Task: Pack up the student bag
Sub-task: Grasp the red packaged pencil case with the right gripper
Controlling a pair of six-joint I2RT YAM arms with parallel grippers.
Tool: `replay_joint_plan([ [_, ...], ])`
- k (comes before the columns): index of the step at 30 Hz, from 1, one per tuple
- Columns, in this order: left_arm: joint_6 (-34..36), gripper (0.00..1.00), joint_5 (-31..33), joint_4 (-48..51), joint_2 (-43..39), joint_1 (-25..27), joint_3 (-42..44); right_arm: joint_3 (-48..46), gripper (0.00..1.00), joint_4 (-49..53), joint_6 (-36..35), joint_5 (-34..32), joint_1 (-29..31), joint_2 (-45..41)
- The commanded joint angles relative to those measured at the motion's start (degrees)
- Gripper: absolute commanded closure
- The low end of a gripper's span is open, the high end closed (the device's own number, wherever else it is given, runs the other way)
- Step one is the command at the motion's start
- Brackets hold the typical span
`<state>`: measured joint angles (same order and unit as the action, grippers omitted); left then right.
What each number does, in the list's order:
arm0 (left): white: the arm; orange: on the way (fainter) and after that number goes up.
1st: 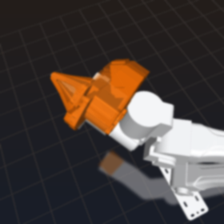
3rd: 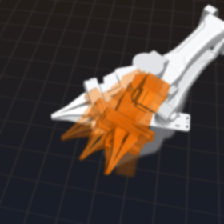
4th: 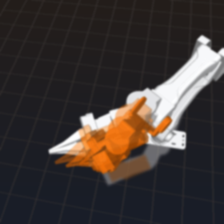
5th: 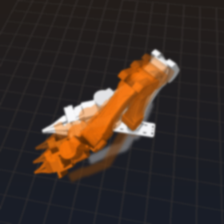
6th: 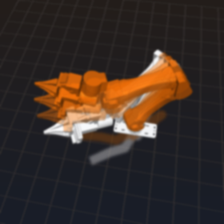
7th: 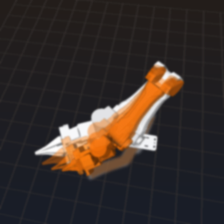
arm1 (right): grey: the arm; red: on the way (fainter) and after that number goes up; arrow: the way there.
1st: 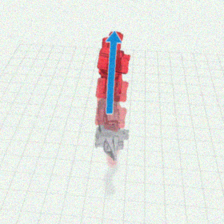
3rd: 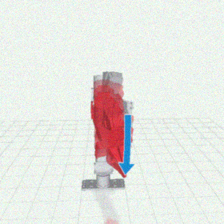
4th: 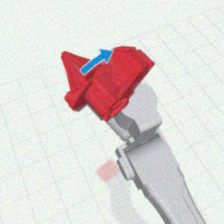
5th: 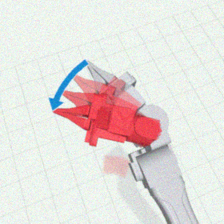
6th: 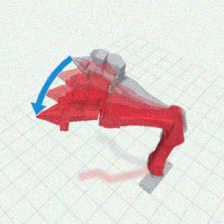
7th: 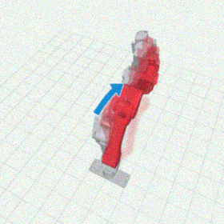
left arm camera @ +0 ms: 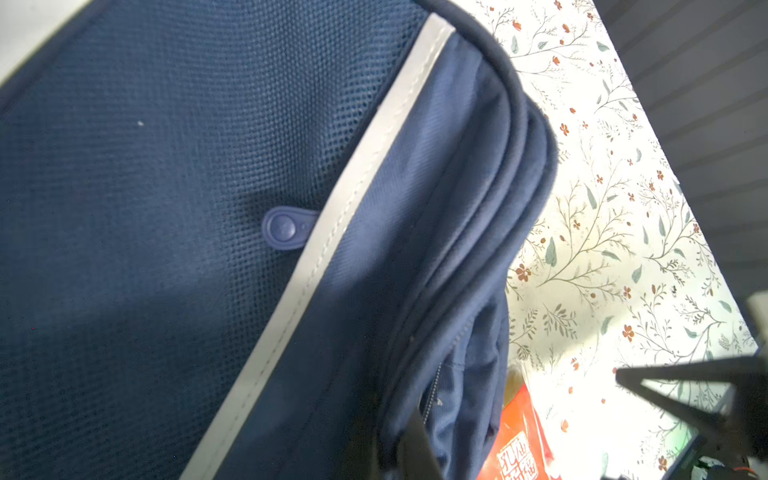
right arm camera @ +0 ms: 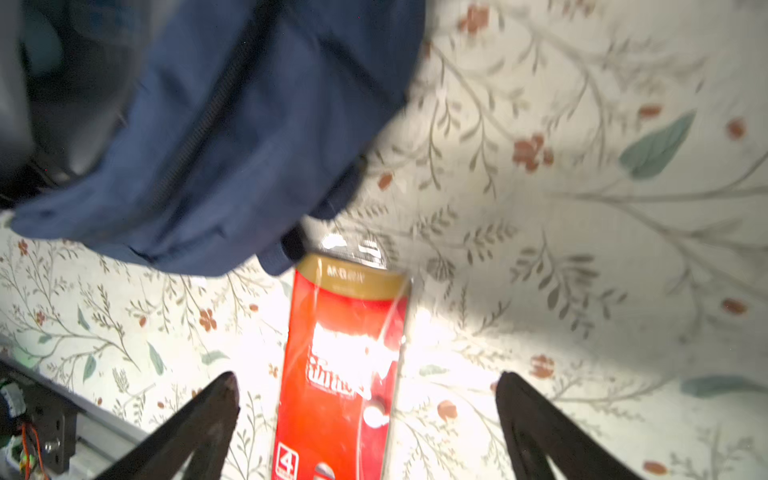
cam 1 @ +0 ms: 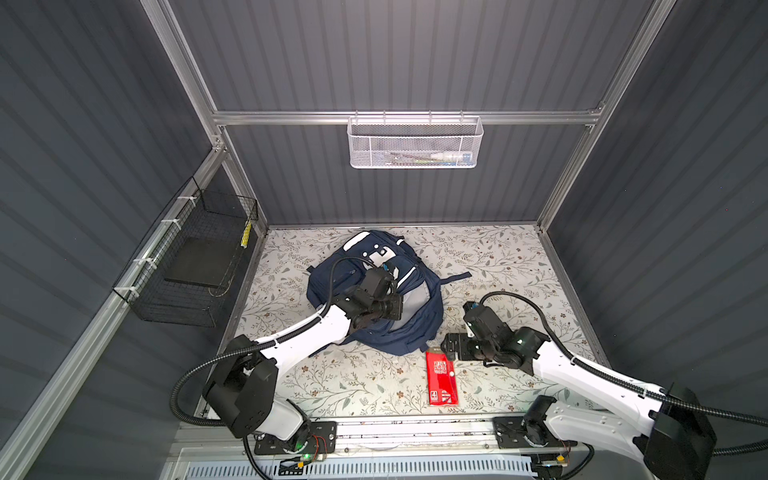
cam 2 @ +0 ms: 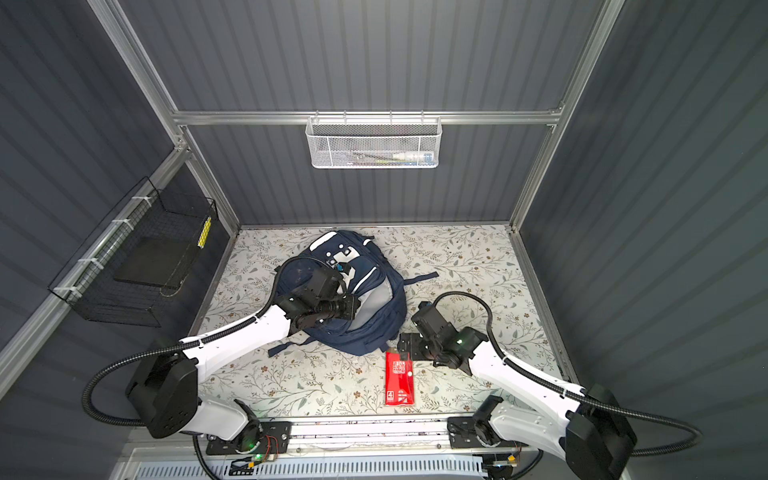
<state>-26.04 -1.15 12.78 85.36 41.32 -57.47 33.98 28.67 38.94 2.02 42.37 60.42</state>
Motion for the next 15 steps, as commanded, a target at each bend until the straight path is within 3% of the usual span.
replay_joint_plan([
  [1,-2.9,1.0,2.8,4.0,2.0,0.8,1.0,-4.1,0.06,-1.1,4.2,7.3,0.1,-2.0],
  [4,-2.5,1.0,7.4,7.1,3.8,3.6,-0.5,-7.5,0.09,-5.5,7.0,10.8,0.1,-3.0],
  [10,-5.2,1.0,7.9,7.2,5.9,5.4,0.4,-12.3,0.17,-16.8,8.1,15.4,-0.4,0.5],
  [15,-8.1,1.0,10.5,8.2,6.6,7.2,2.2,-16.0,0.29,-27.1,10.6,20.1,-2.2,6.7],
])
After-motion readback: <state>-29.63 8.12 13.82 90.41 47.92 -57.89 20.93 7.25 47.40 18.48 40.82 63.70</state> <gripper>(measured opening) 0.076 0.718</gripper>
